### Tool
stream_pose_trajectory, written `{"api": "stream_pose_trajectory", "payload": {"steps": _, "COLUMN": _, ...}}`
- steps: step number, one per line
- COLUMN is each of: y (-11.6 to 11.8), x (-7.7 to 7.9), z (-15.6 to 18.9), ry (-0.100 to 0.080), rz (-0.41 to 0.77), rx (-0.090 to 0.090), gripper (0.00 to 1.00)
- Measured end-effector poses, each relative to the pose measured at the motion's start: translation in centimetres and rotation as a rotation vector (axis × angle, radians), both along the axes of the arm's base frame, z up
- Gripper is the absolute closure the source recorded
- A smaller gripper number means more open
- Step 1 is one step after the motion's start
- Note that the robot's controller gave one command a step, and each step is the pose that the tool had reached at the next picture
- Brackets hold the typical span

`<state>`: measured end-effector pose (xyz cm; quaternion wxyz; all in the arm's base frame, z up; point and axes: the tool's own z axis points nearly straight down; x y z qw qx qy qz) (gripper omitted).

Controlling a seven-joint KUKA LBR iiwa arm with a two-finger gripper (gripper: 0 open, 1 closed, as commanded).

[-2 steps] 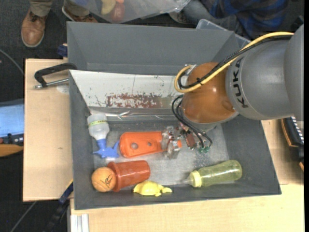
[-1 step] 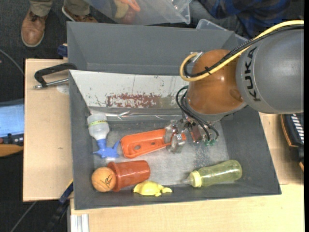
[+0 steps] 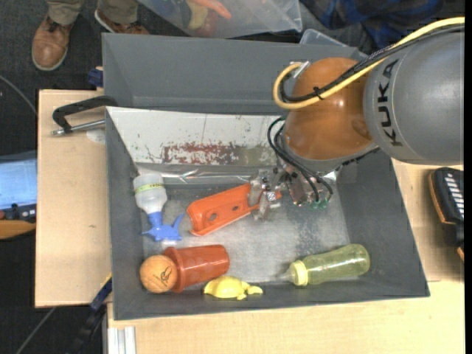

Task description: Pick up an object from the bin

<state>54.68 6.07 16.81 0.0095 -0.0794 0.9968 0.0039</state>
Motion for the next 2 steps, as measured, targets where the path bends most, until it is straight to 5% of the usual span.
{"api": "stream_pose_trajectory", "payload": {"steps": 1, "y": 0.3, "x": -0.4, "z": 3.9, "ry": 0.015, "rz": 0.014, "rx": -0.002, "gripper": 1.00}}
{"api": "stream_pose_trajectory", "payload": {"steps": 2, "y": 0.3, "x": 0.0, "z": 11.0, "ry": 0.004, "rz": 0.024, "rx": -0.001, "gripper": 1.00}}
